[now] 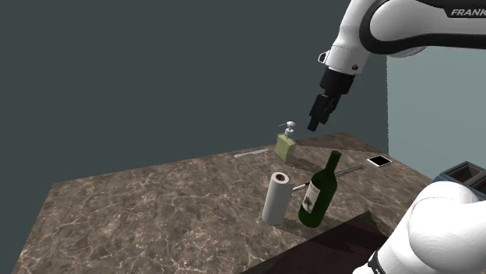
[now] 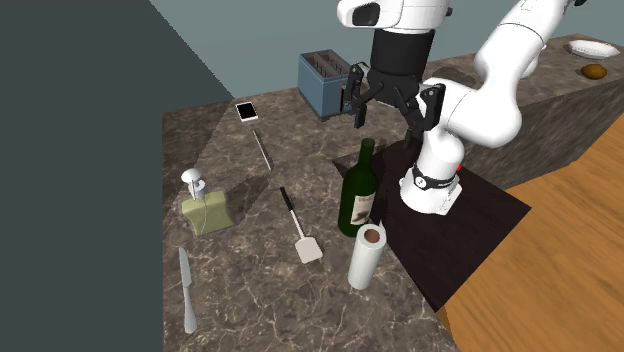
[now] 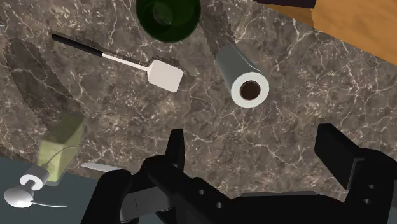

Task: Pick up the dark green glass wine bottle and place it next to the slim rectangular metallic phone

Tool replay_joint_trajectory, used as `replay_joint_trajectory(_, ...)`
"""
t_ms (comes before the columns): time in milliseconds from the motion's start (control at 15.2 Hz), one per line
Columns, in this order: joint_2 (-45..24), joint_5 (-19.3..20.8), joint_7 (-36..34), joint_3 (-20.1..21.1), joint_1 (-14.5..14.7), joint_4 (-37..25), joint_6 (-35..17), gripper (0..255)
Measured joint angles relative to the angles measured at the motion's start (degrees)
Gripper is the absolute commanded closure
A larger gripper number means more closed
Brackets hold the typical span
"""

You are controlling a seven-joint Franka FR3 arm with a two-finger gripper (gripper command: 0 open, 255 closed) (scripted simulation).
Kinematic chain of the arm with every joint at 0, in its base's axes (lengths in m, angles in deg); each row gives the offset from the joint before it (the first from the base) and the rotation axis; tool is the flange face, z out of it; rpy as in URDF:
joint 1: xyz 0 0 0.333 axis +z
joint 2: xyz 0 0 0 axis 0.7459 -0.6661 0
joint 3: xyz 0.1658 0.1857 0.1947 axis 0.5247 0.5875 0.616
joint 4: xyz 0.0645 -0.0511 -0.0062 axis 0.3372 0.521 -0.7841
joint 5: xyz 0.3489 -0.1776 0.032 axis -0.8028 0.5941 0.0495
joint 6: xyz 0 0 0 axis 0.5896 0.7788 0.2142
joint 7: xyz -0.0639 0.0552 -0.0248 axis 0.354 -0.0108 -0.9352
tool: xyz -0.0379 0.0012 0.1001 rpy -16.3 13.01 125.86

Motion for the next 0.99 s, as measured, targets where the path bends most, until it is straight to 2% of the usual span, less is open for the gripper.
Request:
replay_joint_trajectory(264, 3.05, 1.81, 1.35, -0.81, -0.85, 4.01, -0.64, 0)
replay_joint_trajectory(726, 13.04, 7.96, 5.14, -3.23, -3.97, 16.52, -2.57, 0)
replay_joint_trajectory(990, 13.92, 9.21, 5.88, -4.07, -4.65, 20.28, -5.37, 0)
